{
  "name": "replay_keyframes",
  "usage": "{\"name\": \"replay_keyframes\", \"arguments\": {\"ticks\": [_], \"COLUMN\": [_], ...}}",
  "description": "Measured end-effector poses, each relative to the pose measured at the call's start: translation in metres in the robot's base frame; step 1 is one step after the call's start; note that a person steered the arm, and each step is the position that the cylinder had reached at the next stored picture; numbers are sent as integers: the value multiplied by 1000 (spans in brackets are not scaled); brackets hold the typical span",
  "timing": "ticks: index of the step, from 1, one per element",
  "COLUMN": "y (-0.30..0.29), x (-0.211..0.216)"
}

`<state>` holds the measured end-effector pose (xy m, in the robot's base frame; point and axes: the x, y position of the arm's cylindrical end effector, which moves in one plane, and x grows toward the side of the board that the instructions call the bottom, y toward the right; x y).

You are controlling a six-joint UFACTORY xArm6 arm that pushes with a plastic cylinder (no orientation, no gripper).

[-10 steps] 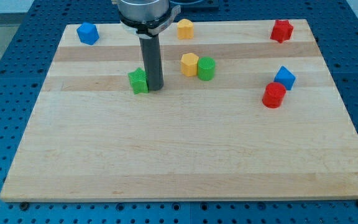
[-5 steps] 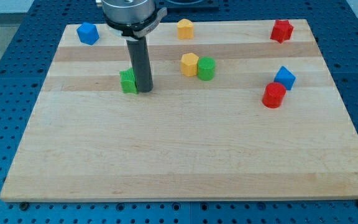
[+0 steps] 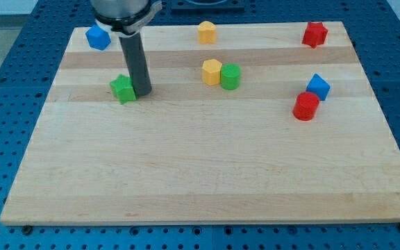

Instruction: Slide the green star to the center left of the board

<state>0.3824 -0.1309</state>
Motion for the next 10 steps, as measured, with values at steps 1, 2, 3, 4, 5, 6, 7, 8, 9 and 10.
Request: {"name": "replay_keyframes", "arguments": {"ticks": [1,2,3,4,5,6,7,8,9,10], "y": [-18,-32,-41,-50,-55,-55,-55,-57,-58,-60], "x": [0,3,9,17,22,22,22,23,26,26]}}
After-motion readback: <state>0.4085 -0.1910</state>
